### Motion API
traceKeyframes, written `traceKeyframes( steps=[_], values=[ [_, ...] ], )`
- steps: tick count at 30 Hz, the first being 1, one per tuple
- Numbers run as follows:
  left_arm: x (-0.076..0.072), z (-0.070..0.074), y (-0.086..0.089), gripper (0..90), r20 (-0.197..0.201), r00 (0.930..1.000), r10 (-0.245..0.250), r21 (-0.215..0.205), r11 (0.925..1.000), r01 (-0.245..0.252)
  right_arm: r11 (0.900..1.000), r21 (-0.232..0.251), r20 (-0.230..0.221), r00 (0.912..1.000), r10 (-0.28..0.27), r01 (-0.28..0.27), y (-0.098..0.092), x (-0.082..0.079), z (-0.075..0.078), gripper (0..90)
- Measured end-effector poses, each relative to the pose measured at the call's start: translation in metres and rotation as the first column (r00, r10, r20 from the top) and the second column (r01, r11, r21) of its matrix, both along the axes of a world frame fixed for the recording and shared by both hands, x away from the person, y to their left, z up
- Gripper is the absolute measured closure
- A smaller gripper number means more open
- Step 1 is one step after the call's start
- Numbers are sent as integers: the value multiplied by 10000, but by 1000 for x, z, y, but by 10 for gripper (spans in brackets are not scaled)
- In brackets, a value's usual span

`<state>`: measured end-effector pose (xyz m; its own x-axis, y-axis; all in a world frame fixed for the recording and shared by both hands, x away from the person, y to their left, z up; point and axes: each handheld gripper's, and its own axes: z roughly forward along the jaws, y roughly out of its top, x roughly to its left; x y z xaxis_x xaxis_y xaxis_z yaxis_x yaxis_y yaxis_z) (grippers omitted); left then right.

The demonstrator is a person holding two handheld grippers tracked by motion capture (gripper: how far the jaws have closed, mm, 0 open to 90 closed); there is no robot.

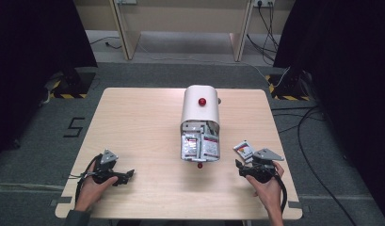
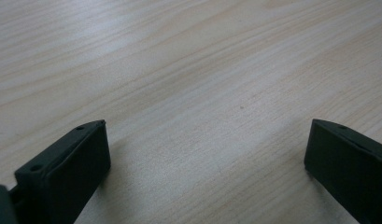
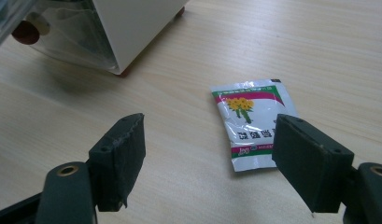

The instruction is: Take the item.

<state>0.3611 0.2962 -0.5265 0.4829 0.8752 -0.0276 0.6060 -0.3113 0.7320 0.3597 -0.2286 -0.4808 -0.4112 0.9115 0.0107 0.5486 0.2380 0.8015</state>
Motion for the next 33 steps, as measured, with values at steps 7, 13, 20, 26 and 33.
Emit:
traceKeyframes(
  steps=[7, 13, 20, 26, 33],
  values=[
    [0, 0, 0, 0, 0, 10000, -2, 2, 10000, 2, 9997, 180, 147, 9998, 162, -164, -2, -12, -1, 268],
    [0, 0, 0, 0, 4, 10000, 1, -1, 10000, -1, 9991, 219, 132, 9992, 372, -375, 0, -18, -3, 260],
    [0, 0, 0, 0, -1, 10000, -2, 2, 10000, 2, 9979, 353, 113, 9985, 532, -535, 3, -24, -6, 219],
    [0, 0, 0, 0, 1, 10000, -1, 2, 10000, 1, 9970, 448, 93, 9980, 629, -633, 1, -30, -9, 164],
    [0, 0, 0, 0, -1, 10000, -5, -2, 10000, 5, 9976, 424, -78, 9985, 543, -539, 1, -36, -16, 164]
  ],
)
